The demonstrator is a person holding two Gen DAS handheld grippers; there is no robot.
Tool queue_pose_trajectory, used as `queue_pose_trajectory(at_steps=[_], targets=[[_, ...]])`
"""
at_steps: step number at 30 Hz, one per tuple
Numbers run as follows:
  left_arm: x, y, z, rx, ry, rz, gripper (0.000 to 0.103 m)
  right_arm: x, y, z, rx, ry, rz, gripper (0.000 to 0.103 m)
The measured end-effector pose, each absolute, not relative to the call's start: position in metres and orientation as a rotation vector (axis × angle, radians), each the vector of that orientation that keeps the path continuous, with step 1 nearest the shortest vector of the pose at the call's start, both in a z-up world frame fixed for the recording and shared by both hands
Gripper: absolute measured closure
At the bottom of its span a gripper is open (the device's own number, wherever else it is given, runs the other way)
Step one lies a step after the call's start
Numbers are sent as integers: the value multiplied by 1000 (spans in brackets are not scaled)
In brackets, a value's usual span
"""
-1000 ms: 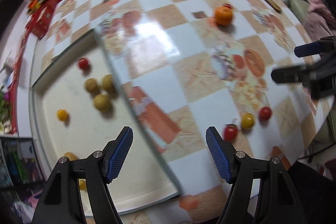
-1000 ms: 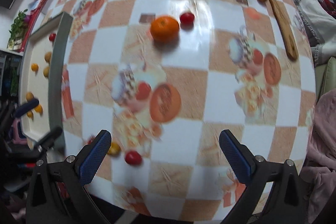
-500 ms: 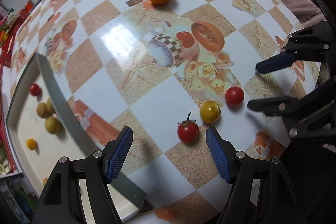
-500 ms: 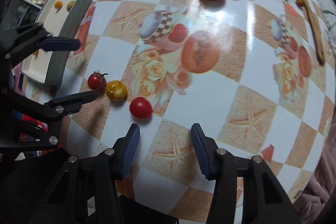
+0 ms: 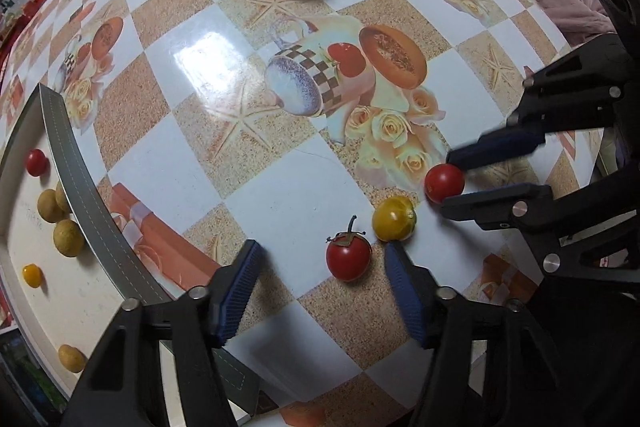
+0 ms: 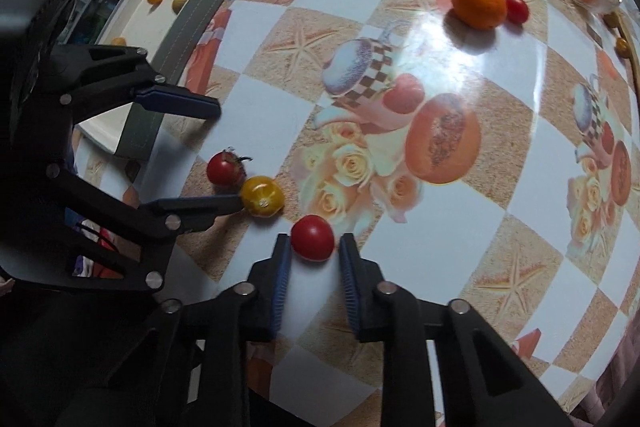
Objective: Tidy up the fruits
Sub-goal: 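Grasp a stemmed red cherry tomato with the left gripper while the right grasps another red one, then carry both red cherry tomatoes over the white tray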
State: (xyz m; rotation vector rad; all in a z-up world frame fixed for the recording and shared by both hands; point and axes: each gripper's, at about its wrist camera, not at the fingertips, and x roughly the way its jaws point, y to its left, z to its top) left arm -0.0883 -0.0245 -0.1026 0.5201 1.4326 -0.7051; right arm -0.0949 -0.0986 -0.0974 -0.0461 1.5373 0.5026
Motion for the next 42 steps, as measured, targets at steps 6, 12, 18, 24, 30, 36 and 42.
queue_pose_trajectory(at_steps=[6,12,18,24,30,36,42], targets=[[-99,-33,-107,480,1453,-761,76,-98,-105,-101,51,1552,465,79],[-99,-29,-108,393,1490,-742,81,-95,-119,-99,137,1556,407,79],[-93,-16,-104,327,1501,-705,80,-98,-134,-93,193,1548,365,79],[-88,-1,-94,300,1489,-679,81,-97,-135,-86,218,1538,341,79],[-82,21,-76,266,1459,-650,80,-94,-137,-78,215,1533,342,79],[-71,53,-62,200,1422,-570,80,-81,-125,-65,189,1521,361,79],[-62,96,-52,113,1390,-448,80,-55,-97,-55,171,1504,398,79]])
